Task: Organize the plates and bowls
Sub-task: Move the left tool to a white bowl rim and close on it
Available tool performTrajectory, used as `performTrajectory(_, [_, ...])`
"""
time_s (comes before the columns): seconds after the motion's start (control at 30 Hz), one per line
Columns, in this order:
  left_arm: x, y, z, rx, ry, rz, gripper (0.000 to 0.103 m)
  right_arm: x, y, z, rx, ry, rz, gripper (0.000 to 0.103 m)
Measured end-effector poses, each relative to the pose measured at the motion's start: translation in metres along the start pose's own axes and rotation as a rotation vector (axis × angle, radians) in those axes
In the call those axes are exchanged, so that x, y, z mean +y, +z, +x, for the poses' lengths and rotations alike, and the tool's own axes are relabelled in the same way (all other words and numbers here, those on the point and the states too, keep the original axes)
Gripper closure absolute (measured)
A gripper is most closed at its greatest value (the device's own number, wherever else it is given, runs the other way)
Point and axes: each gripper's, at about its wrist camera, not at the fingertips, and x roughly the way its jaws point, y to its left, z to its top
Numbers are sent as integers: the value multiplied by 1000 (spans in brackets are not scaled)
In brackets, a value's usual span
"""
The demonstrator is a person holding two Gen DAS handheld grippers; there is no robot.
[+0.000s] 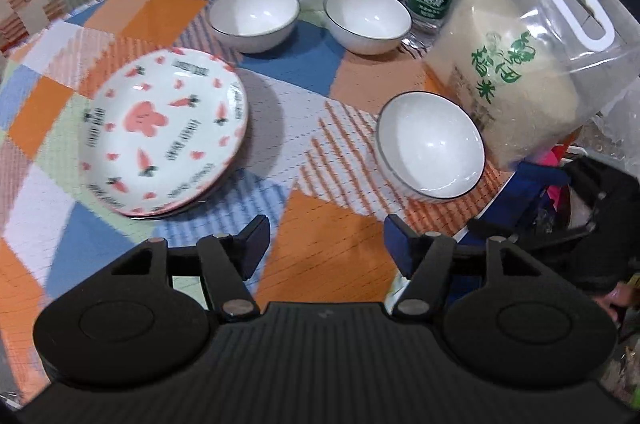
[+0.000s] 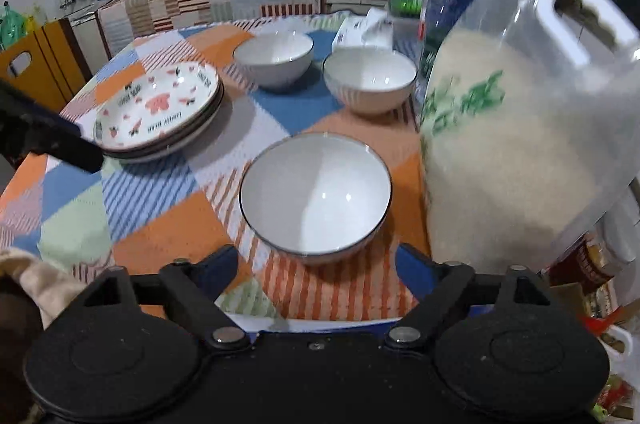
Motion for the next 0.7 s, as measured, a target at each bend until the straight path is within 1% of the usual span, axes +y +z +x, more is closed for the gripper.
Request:
performTrajectory(0.2, [-12,10,38,-13,-79,-60,41,-2,-12,32,56,-1,-5,13])
performTrajectory(0.3, [-17,16,61,-4,-83,-83,41,-3,-14,48,69,6,-15,13])
performTrajectory(0.4, [-20,20,82,8,-97,-86,41,-2,-14,60,62,3,-28,13])
performTrajectory(0.5, [-20,21,96,13,-113,-96,45,-1,-12,68,50,-2,-24,13])
performTrajectory(0.53, [-20,21,99,16,-125,-105,49,-1,-12,71,47,-3,-22,13])
performTrajectory(0.57, [-20,22,103,20,-138,-111,54,-1,-12,73,46,-4,-20,13])
performTrajectory(0.6, [-19,22,105,22,-152,-119,57,-1,-12,75,44,-3,-19,13])
performTrajectory(0.67, [-19,22,108,18,-177,-127,69,-2,-13,78,39,-7,-15,13])
performTrajectory(0.7, [-19,22,109,19,-197,-127,73,-3,-13,79,35,-9,-13,13])
